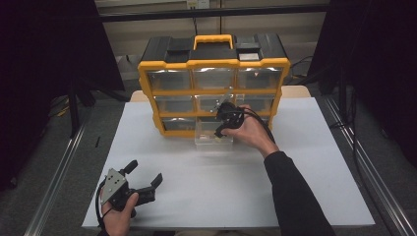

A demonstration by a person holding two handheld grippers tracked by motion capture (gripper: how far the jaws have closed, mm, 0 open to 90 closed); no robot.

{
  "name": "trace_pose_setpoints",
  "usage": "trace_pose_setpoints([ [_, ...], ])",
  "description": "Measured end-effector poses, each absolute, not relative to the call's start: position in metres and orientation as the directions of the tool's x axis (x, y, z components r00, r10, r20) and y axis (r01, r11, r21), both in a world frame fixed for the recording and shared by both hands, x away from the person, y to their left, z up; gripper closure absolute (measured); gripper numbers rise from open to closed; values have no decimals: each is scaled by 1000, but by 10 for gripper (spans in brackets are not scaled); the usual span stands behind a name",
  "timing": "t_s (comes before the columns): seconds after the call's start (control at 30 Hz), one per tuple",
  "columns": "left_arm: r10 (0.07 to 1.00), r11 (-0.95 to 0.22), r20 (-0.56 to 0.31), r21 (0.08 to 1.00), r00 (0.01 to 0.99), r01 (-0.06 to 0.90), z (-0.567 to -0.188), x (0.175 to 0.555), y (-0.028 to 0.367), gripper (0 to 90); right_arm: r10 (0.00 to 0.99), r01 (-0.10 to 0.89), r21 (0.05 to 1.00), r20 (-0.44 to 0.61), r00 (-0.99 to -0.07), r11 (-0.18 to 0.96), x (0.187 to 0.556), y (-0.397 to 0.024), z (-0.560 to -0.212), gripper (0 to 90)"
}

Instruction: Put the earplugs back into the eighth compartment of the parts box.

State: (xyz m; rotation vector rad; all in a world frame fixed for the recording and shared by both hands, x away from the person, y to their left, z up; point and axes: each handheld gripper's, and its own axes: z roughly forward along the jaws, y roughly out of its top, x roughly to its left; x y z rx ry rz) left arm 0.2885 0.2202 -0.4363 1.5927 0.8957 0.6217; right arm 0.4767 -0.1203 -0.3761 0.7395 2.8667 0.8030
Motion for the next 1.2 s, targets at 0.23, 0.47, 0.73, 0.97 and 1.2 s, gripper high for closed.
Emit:
trace_pose_setpoints([
  [0.23,819,-59,-77,974,568,217,-436,288,220,26,502,439,534,32,-865,723,474,-123,-370,584],
  [0.47,820,-61,-75,975,568,216,-436,288,220,26,543,445,628,41,-839,639,470,-136,-358,309],
  [0.73,820,-59,-77,974,567,218,-436,288,220,26,599,451,691,32,-800,565,463,-149,-355,86],
  [0.97,820,-58,-78,974,567,219,-437,288,219,26,629,454,728,39,-776,514,454,-162,-365,51],
  [1.2,821,-58,-78,974,566,218,-437,288,219,26,660,453,772,57,-749,447,442,-173,-370,49],
])
